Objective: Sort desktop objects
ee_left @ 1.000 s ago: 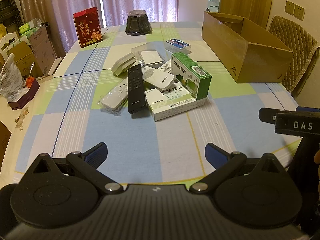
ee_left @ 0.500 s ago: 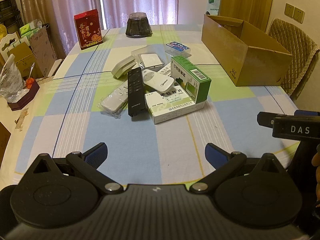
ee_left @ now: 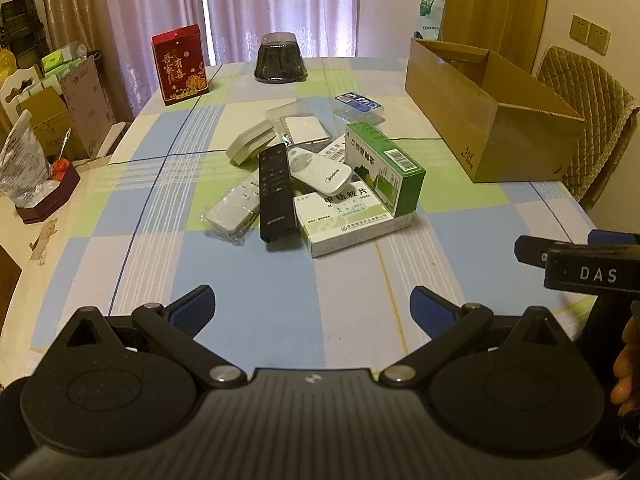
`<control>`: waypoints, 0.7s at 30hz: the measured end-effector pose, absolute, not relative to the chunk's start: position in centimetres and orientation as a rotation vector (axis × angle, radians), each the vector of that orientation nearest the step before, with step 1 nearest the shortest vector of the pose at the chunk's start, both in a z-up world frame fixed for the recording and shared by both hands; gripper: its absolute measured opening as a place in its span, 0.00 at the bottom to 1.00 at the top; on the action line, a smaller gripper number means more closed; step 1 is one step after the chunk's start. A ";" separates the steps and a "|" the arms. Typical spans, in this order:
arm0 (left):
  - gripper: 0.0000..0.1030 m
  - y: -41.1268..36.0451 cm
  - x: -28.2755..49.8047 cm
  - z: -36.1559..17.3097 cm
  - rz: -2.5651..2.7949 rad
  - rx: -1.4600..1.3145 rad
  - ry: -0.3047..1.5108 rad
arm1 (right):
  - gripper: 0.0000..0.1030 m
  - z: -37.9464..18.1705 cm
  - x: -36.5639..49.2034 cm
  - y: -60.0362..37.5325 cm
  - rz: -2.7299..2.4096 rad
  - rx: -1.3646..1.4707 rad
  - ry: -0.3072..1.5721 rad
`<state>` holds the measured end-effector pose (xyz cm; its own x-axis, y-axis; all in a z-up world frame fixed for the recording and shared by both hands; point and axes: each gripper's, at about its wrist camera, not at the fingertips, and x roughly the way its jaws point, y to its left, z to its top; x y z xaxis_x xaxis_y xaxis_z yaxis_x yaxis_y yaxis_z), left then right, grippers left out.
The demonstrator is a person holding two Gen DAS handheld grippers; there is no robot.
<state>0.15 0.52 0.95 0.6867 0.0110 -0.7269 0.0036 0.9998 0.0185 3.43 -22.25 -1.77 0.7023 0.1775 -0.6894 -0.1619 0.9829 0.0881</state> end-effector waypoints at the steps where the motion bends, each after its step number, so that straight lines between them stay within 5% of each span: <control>1: 0.99 0.6 0.2 1.0 0.001 0.021 0.810 | 1.00 -1.8 3.5 -22.2 0.192 0.021 0.773; 21: 0.99 5.5 7.6 0.0 0.010 0.063 0.781 | 1.00 -0.2 8.8 -17.3 0.363 -0.113 0.656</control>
